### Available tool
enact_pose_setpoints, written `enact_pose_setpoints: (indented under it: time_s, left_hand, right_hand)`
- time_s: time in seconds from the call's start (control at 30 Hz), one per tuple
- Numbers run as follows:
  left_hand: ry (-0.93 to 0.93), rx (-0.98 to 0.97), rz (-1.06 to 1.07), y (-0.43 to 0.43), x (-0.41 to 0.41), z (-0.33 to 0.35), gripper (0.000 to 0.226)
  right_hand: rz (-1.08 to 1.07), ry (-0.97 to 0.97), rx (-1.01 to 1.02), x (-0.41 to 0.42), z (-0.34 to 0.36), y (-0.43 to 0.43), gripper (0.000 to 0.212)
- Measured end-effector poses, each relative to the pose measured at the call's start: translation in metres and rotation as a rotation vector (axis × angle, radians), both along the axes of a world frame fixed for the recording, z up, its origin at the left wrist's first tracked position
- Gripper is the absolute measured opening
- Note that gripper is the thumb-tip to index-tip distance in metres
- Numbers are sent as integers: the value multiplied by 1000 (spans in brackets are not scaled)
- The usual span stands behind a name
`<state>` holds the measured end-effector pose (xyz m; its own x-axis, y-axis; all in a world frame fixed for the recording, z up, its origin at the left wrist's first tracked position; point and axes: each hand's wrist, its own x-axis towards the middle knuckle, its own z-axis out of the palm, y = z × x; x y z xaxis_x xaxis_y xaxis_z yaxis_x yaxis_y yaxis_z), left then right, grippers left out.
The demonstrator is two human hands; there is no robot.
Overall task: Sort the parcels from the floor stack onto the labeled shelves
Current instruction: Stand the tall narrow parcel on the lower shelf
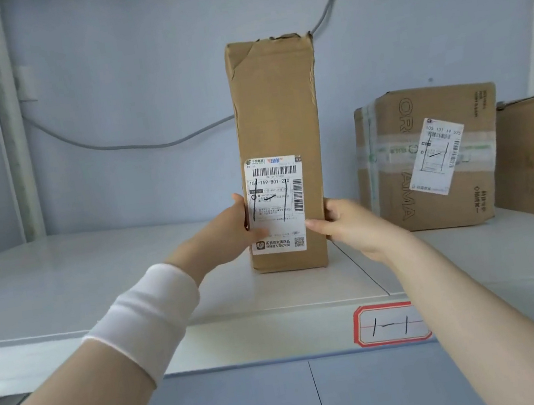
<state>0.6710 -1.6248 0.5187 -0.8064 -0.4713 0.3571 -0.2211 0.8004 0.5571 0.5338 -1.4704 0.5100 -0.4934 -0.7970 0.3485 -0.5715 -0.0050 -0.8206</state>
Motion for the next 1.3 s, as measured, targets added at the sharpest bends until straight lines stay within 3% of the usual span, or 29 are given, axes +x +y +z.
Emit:
enact_pose_setpoints:
  time_s: [0.2,0.43,0.97,1.13,1.3]
  left_hand:
    - [-93,-44,70,-16,-27,15,38]
    - [-110,-39,54,-27,-45,18,30]
    - [-81,-1,90,-38,-56,11,34]
    - [-83,5,152,-31,-40,14,50]
    - [-121,-37,213,3,-10,9,65]
  right_hand:
    - [-55,-41,54,-25,11,-26,31]
    - [-120,-41,91,-41,14,-46,31]
    - [-232,-18,71,-50,4,-63,37]
    - [-295,-41,92,-41,4,-46,75]
    - [-365,87,111,-25,-3,-8,79]
